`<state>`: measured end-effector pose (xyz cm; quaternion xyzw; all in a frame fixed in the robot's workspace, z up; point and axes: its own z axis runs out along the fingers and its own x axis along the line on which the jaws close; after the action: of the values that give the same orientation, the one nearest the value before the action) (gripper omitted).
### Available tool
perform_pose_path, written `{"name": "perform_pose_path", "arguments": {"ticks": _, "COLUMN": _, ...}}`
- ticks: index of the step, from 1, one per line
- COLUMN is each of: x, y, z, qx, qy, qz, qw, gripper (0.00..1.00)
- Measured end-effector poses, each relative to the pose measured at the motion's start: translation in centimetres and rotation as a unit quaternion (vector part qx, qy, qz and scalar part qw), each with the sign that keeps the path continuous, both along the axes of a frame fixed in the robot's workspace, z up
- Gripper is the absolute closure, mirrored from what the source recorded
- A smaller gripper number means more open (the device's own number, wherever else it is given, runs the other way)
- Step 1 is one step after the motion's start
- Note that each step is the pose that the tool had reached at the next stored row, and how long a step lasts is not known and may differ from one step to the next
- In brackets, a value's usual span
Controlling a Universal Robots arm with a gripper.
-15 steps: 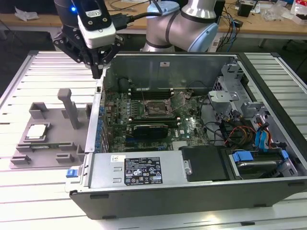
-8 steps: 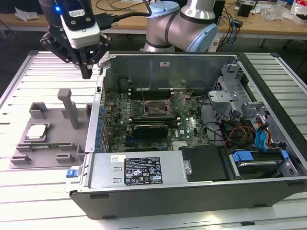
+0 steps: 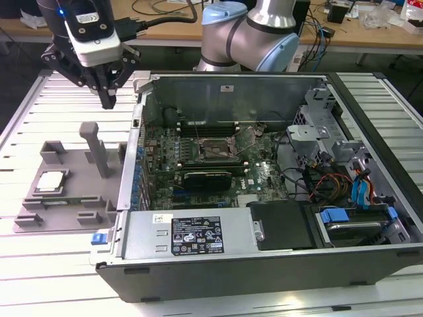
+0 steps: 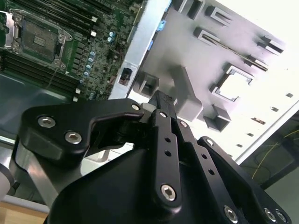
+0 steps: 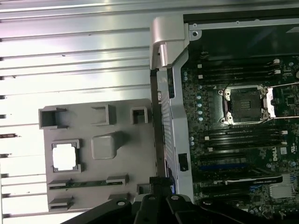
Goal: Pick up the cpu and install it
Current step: 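Reach for the cpu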
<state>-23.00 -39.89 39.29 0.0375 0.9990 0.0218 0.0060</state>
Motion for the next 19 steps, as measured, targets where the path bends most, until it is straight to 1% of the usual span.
{"name": "perform_pose_path", "arguments": {"ticks": 5, "x": -1.02, "y": 0.00, "z": -0.13, "qx": 0.0000, "qy": 0.0000, "qz": 0.000, "qw": 1.0000, "gripper": 0.89}}
{"name": "perform_pose_path", "arguments": {"ticks": 8, "x": -2.06, "y": 0.00, "z": -0.37, "qx": 0.0000, "qy": 0.0000, "qz": 0.000, "qw": 1.0000, "gripper": 0.89}}
{"name": "perform_pose_path", "arguments": {"ticks": 13, "x": -3.15, "y": 0.00, "z": -0.62, "qx": 0.0000, "qy": 0.0000, "qz": 0.000, "qw": 1.0000, "gripper": 0.89}}
{"name": "perform_pose_path", "arguments": {"ticks": 19, "x": -5.07, "y": 0.00, "z": -1.06, "qx": 0.0000, "qy": 0.0000, "qz": 0.000, "qw": 1.0000, "gripper": 0.89}}
